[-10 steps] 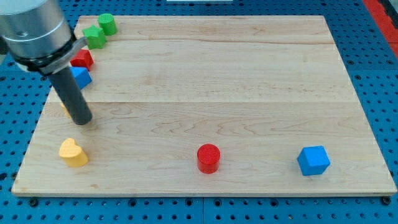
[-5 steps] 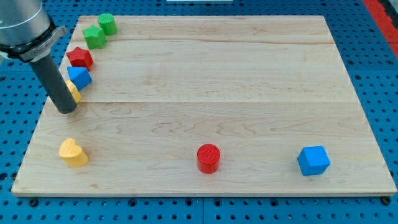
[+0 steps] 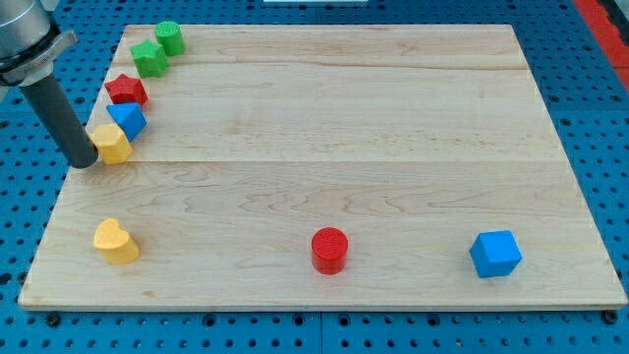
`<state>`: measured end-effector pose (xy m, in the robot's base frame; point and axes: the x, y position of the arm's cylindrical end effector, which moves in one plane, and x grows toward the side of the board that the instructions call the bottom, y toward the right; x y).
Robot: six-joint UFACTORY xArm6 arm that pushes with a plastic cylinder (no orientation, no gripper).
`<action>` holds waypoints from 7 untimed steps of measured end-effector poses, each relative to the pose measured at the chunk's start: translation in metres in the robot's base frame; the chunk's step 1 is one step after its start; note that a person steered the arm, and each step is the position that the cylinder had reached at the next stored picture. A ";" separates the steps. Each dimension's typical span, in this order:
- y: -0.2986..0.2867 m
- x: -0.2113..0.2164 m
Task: Push the yellow hexagon to the left center of the board
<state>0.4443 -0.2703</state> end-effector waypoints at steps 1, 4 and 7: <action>0.007 0.025; -0.002 -0.013; 0.062 -0.015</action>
